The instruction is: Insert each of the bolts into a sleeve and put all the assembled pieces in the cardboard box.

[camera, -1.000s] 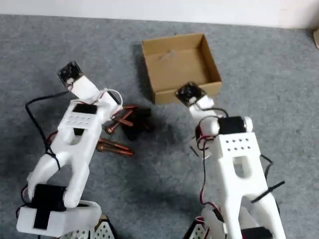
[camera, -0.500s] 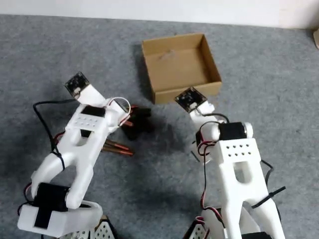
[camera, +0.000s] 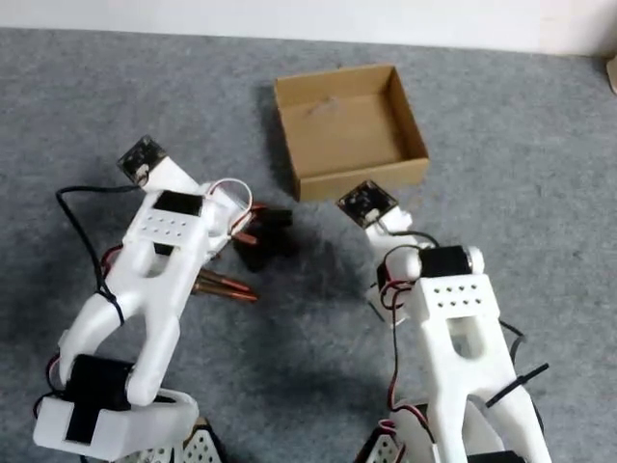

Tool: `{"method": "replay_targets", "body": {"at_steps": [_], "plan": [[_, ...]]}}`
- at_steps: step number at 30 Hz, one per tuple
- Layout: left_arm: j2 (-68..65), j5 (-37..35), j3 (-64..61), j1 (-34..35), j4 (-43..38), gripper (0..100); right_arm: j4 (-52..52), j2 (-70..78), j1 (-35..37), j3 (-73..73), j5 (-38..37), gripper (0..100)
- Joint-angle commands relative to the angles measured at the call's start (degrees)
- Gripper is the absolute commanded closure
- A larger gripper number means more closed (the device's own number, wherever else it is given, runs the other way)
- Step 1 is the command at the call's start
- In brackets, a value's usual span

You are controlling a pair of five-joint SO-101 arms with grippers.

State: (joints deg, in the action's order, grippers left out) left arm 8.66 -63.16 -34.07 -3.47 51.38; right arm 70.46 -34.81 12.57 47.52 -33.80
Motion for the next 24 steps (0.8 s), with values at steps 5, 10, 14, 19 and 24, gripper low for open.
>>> {"method": "replay_targets", "body": {"at_steps": [5, 10, 14, 19, 24], "plan": [[-8.84, -0.62, 4.97, 1.71, -2.20, 83, -1.01, -1.10, -0.48, -0.31, 0.35, 99.3], [-15.60, -0.62, 11.56, 4.97, 0.09, 83, -1.01, -1.10, -0.40, -0.31, 0.35, 99.3], [-18.68, -0.62, 13.93, 5.41, 0.79, 83, -2.68, -1.10, -0.40, 0.57, 0.35, 99.3], [-20.18, -0.62, 14.20, 5.32, 0.70, 83, -6.37, -1.10, -0.22, 4.26, 0.26, 99.3], [-20.70, -0.62, 13.85, 5.05, 0.62, 87, -7.43, -1.10, -0.22, 5.58, 0.26, 99.3]]}}
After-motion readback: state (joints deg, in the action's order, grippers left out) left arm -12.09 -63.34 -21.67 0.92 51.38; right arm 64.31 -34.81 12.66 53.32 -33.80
